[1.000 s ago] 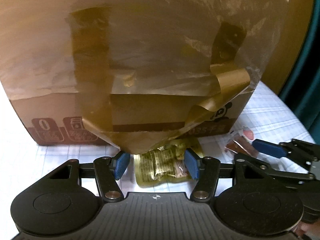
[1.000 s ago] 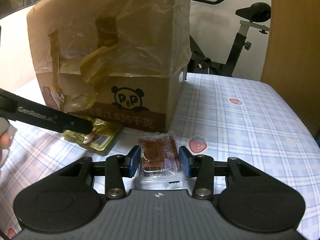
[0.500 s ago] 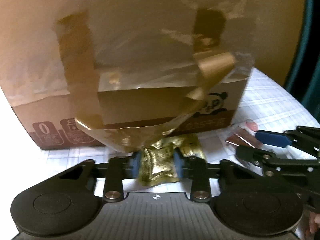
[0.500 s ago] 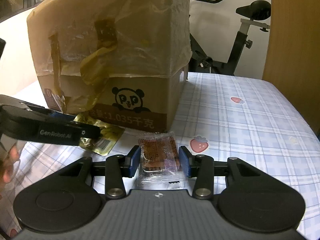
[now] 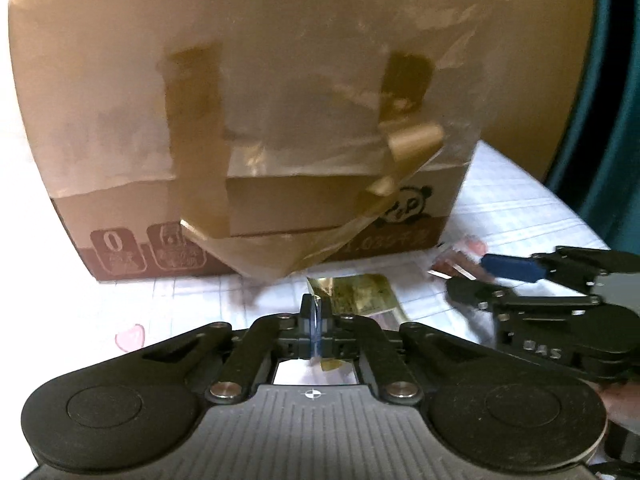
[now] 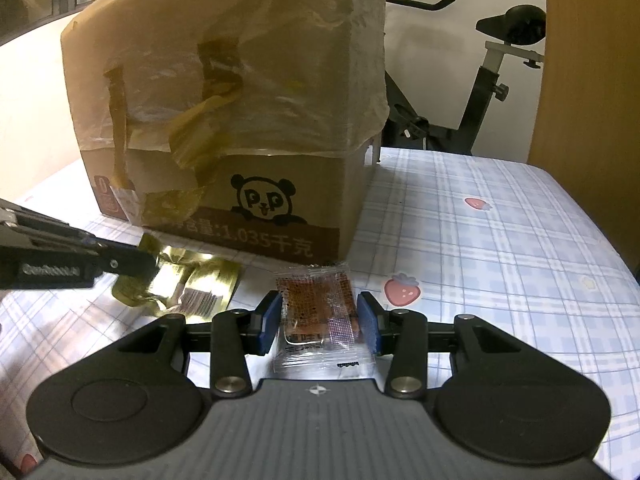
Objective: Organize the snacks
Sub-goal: 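Lift both packets over the box and open both tools to drop them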
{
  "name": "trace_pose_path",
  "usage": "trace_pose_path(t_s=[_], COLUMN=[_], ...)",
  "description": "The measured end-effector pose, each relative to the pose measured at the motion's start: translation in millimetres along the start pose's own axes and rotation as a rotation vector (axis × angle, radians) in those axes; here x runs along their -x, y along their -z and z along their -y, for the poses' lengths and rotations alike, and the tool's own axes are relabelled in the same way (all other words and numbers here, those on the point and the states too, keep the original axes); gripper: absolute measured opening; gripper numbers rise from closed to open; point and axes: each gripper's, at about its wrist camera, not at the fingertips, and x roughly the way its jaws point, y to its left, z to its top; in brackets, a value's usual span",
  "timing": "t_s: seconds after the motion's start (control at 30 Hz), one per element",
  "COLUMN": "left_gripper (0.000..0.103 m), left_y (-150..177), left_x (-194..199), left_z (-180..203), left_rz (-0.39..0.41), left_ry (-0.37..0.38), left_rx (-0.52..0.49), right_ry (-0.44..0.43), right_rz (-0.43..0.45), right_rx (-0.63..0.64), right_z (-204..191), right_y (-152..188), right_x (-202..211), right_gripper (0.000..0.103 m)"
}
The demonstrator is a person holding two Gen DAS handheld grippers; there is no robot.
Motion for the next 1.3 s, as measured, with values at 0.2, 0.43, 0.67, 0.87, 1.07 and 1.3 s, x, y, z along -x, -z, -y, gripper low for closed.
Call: trace_pose_path(t_s=[0.2,0.43,0.67,0.87,1.07,1.3], left_gripper=[0.001,0.001,0.001,0.001,0.001,0.001], left_y=[3,-1,3,12,9,-32], left_x=[19,50,77,98,118,157], left_z=[-5,-16,-24,-37,-49,-63], left_rz=[0.029,0.072,0.111,0.12,0.175,0.307], left_ry=[0.005,0.018,0.04,0.039,0.026,0.022], left_rx=[0.001,-0.005,0.019,0.062,0.065,0.034], right_ry=[-0.002,0.024,0.034,0.053,0.056,0.037], right_rz=[0.0,0.024,0.062,0.062,0.091,0.222], right_rx=[-0.008,-0.013,0.007,0.0,-0.004,0.017], right_z=[0,1,-8,-11,-18,-26], right_y=[0,-1,-9,-11,-19,-64], right_x=[0,9,36,51,67,98], right_gripper=[0.044,0.044,0.044,0.044,0.044,0.044])
